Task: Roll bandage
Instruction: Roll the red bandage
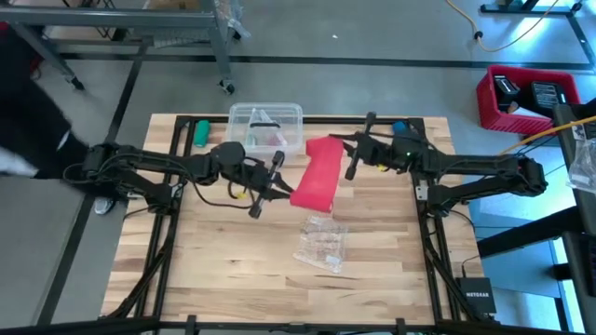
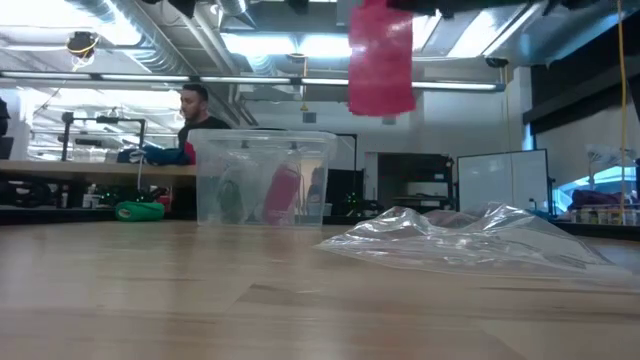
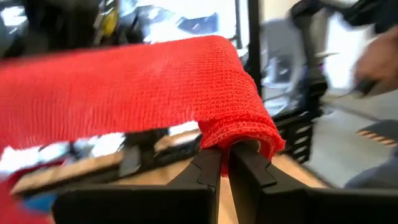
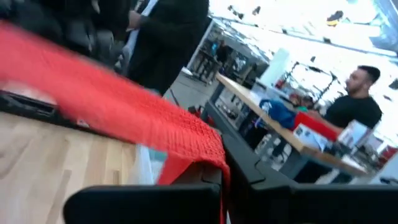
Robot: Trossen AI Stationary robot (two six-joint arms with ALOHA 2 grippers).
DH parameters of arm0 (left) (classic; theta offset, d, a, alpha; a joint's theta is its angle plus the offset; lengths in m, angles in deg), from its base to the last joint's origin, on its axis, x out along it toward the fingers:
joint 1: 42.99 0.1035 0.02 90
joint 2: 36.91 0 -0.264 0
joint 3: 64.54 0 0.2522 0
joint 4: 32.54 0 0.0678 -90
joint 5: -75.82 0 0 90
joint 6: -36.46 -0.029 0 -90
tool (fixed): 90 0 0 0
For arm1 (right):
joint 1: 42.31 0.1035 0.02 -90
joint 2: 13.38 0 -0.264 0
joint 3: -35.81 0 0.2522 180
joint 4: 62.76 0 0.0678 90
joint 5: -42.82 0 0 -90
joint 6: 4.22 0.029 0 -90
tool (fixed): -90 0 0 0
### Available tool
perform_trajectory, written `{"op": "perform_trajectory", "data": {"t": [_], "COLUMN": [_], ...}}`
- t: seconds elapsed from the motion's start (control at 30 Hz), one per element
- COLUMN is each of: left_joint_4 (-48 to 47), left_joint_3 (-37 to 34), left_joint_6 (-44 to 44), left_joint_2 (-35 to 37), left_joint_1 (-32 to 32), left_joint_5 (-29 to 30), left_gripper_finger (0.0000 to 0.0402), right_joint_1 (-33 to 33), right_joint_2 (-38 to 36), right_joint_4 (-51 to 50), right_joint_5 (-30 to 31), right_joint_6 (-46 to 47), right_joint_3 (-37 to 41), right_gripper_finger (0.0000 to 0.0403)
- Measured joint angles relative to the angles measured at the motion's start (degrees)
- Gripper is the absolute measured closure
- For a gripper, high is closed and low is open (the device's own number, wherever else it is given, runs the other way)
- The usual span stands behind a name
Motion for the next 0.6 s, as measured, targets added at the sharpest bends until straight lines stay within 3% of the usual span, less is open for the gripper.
{"op": "perform_trajectory", "data": {"t": [0.6], "left_joint_4": [-6.1], "left_joint_3": [0.0], "left_joint_6": [1.6], "left_joint_2": [-0.1], "left_joint_1": [2.6], "left_joint_5": [14.6], "left_gripper_finger": [0.0389], "right_joint_1": [2.3], "right_joint_2": [12.4], "right_joint_4": [-15.2], "right_joint_5": [-0.7], "right_joint_6": [-8.5], "right_joint_3": [-22.9], "right_gripper_finger": [0.0402]}}
